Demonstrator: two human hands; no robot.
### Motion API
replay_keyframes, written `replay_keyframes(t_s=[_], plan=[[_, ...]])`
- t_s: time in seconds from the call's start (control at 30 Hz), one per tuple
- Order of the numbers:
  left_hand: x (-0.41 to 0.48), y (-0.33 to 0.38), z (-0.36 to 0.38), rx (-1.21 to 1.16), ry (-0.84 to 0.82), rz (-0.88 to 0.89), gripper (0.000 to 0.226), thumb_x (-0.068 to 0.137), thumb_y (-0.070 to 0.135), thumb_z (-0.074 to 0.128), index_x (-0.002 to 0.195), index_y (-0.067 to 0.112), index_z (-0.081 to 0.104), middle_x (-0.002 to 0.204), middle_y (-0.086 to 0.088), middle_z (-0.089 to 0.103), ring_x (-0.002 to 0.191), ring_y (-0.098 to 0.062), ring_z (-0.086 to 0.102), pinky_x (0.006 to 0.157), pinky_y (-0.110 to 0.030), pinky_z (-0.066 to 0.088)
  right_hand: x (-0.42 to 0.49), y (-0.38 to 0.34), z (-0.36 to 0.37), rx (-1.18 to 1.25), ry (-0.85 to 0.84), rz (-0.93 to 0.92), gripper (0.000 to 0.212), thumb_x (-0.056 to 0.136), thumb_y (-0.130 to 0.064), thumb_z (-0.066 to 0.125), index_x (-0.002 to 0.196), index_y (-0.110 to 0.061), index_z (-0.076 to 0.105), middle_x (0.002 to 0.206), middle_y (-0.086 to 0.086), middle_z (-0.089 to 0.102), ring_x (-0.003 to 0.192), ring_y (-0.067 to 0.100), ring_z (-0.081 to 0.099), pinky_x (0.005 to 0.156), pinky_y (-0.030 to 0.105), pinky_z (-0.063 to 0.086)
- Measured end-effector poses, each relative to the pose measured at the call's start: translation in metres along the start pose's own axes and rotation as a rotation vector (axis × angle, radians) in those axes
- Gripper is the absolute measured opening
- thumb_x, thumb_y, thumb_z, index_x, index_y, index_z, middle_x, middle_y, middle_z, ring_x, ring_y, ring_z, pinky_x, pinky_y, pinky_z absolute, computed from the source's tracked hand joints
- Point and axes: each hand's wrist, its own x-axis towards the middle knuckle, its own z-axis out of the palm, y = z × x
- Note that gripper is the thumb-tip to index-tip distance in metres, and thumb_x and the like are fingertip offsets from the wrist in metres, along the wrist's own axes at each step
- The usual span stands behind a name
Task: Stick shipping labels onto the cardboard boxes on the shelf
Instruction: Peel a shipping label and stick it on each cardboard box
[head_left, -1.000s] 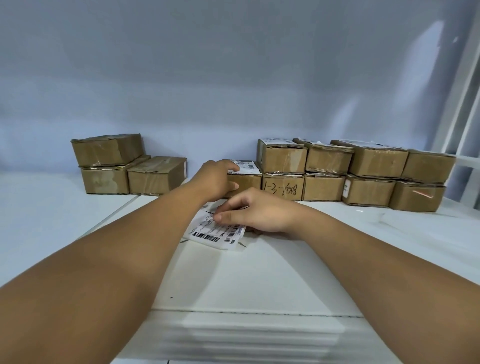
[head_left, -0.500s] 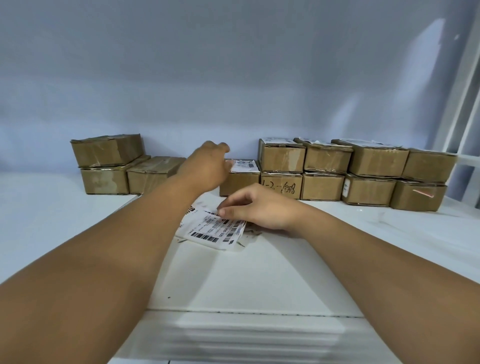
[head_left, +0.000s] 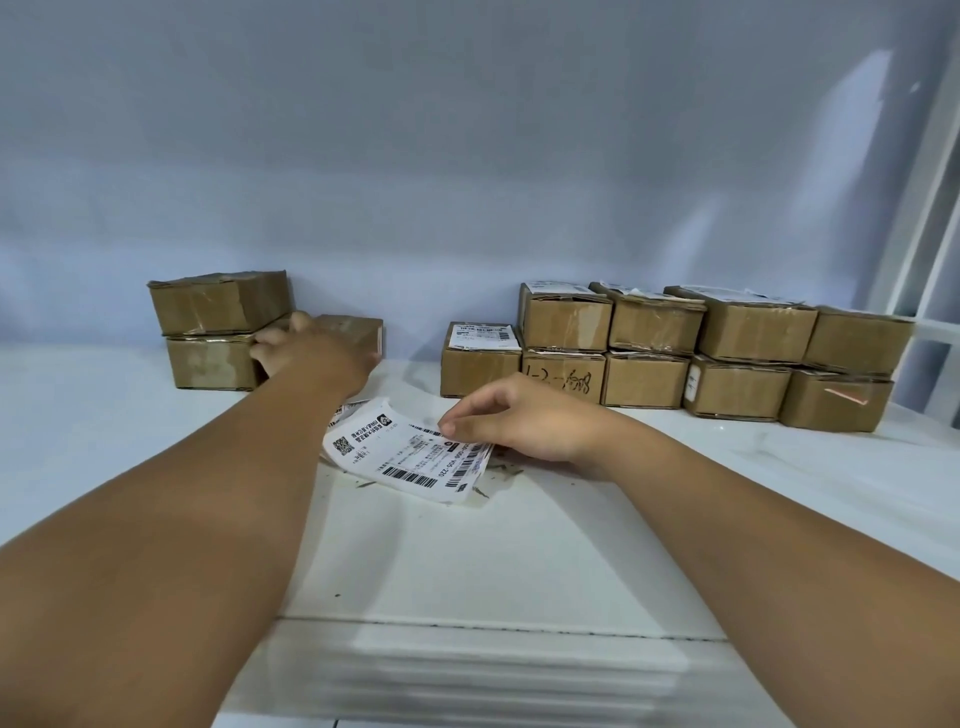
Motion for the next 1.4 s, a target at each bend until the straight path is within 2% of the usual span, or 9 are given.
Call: replay_keyframes(t_s=[0.17, 0.3, 0.6, 0.83, 0.9, 1.03, 1.2, 1.27, 1.4], plan=[[-0.007, 0.001, -0.007, -0.223, 0.006, -0.005, 0.07, 0.081, 0.056, 0.056, 0.132, 0.012, 0.039, 0.131, -0.014, 0.026, 0.121, -0.041, 0.032, 0.097, -0.045, 0.034, 0.0, 0.0, 0.0, 0.005, -0.007, -0.008, 0.023, 0.083, -0.041, 0.07, 0.099, -0.026, 0.075, 0.099, -0.015, 0.072, 0.097, -0.002, 0.063, 0.093, 0.017, 0.044], [-0.012, 0.002, -0.018, -0.389, 0.05, 0.031, 0.068, 0.077, 0.048, 0.063, 0.13, 0.014, 0.036, 0.133, -0.016, 0.021, 0.12, -0.041, 0.027, 0.091, -0.047, 0.039, 0.005, 0.003, 0.0, 0.092, 0.062, -0.006, 0.021, 0.084, -0.038, 0.069, 0.094, -0.021, 0.075, 0.092, -0.005, 0.073, 0.078, 0.008, 0.063, 0.073, 0.022, 0.049], [-0.038, 0.028, -0.046, -0.542, 0.686, 0.421, 0.072, 0.068, 0.041, 0.077, 0.124, 0.007, 0.046, 0.125, -0.025, 0.035, 0.108, -0.04, 0.038, 0.091, -0.042, 0.04, 0.009, 0.003, -0.012, 0.195, 0.321, -0.028, 0.016, 0.091, -0.037, 0.061, 0.078, -0.029, 0.067, 0.091, -0.004, 0.07, 0.078, 0.009, 0.061, 0.077, 0.027, 0.05], [-0.091, 0.07, -0.055, -0.695, 0.738, 0.756, 0.077, 0.061, 0.047, 0.078, 0.123, 0.009, 0.052, 0.114, -0.02, 0.04, 0.103, -0.032, 0.043, 0.084, -0.027, 0.04, 0.006, -0.002, -0.04, 0.859, 0.665, -0.004, 0.066, 0.089, -0.054, 0.055, 0.144, -0.028, 0.03, 0.119, 0.006, 0.061, 0.065, 0.011, 0.063, 0.061, 0.025, 0.054], [-0.101, 0.076, -0.053, -0.726, 0.7, 0.796, 0.079, 0.059, 0.051, 0.075, 0.123, 0.01, 0.052, 0.113, -0.018, 0.04, 0.104, -0.031, 0.043, 0.083, -0.027, 0.042, 0.004, 0.0, -0.047, 0.993, 0.746, -0.004, 0.073, 0.087, -0.055, 0.057, 0.147, -0.033, 0.023, 0.124, 0.003, 0.054, 0.064, 0.008, 0.062, 0.056, 0.024, 0.052], [-0.112, 0.08, -0.043, -0.743, 0.587, 0.874, 0.083, 0.059, 0.066, 0.059, 0.125, 0.016, 0.05, 0.116, -0.013, 0.038, 0.107, -0.028, 0.043, 0.085, -0.028, 0.043, 0.004, 0.008, -0.057, 1.049, 0.835, -0.006, 0.067, 0.084, -0.049, 0.064, 0.141, -0.036, 0.031, 0.132, -0.006, 0.055, 0.105, 0.016, 0.061, 0.053, 0.025, 0.052], [-0.112, 0.078, -0.047, -1.09, 0.278, 0.933, 0.08, 0.07, 0.082, 0.038, 0.121, 0.021, 0.05, 0.114, 0.001, 0.037, 0.107, -0.004, 0.044, 0.089, -0.012, 0.034, 0.002, 0.016, -0.067, 1.063, 0.788, 0.08, 0.05, 0.083, -0.039, 0.067, 0.127, -0.028, 0.047, 0.112, 0.002, 0.068, 0.095, 0.02, 0.069, 0.062, 0.029, 0.055], [-0.109, 0.075, -0.054, -1.324, 0.092, 0.796, 0.061, 0.079, 0.077, 0.034, 0.111, 0.027, 0.05, 0.106, 0.009, 0.046, 0.091, 0.007, 0.048, 0.081, -0.011, 0.037, 0.001, 0.018, -0.069, 1.026, 0.698, 0.116, 0.052, 0.079, -0.042, 0.068, 0.125, -0.025, 0.054, 0.113, 0.003, 0.07, 0.096, 0.02, 0.07, 0.064, 0.03, 0.057], [-0.095, 0.069, -0.059, -1.544, -0.15, 0.531, 0.015, 0.096, 0.034, 0.048, 0.089, 0.024, 0.055, 0.088, 0.006, 0.059, 0.061, -0.008, 0.051, 0.059, -0.022, 0.043, -0.003, 0.021, -0.075, 0.918, 0.499, 0.174, 0.039, 0.085, -0.044, 0.062, 0.117, -0.021, 0.064, 0.108, 0.004, 0.072, 0.097, 0.021, 0.069, 0.07, 0.032, 0.057]])
